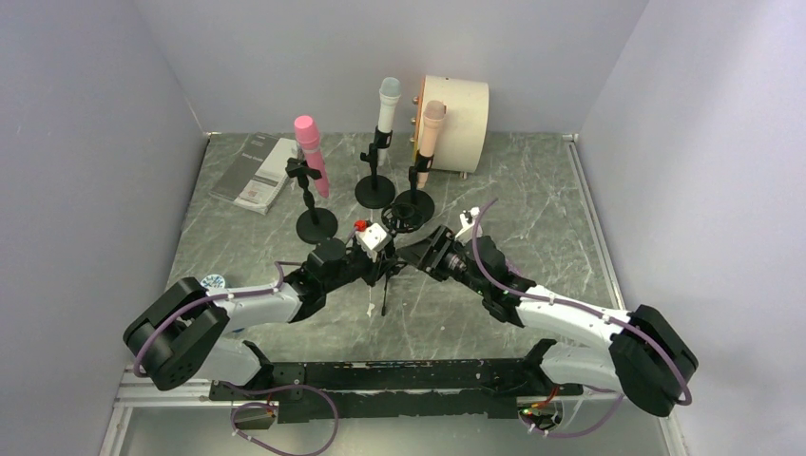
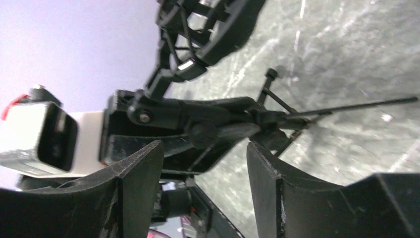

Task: Attach the microphones to the stand

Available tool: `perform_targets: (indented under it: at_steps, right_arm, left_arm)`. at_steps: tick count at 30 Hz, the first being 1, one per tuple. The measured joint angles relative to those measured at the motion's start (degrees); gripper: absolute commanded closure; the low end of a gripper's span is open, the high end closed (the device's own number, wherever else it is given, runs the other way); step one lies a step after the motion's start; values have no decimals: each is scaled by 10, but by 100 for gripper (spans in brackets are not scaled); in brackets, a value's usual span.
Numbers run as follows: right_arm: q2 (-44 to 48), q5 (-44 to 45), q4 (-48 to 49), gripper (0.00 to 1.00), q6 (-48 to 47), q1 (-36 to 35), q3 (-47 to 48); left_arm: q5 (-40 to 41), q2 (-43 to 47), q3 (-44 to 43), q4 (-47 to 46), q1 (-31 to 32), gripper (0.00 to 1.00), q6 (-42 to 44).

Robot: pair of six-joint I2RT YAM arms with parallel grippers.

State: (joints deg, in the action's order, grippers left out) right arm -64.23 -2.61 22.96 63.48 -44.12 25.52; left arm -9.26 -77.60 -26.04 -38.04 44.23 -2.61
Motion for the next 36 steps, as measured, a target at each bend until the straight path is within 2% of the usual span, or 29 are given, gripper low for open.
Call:
perform_targets:
  at_steps: [4,6,8,13,22,28,36]
  right_arm:
    - [-14,5,57,52,29,0,-2]
    - [-14,9,67,54,32,0,-2]
    - [-14,12,71,54,35,0,-2]
    - [-14,21,71,44,37,0,-2]
    - [-40,-16,113,46,35,0,-16]
    - [-45,-39,134,55,17,0,-25]
    - [-44,-44,146,49,-18,0,-29]
  left_arm:
    - [-6,2,0,5,0,97,0]
    - [-9,8,0,14,-1,97,0]
    - [-10,11,0,20,-1,97,1]
    - [-12,20,0,35,-1,98,3]
    - [-21,28,3,43,-2,97,3]
    - [-28,28,20,11,-3,98,3]
    - [-37,27,24,2,-3,97,4]
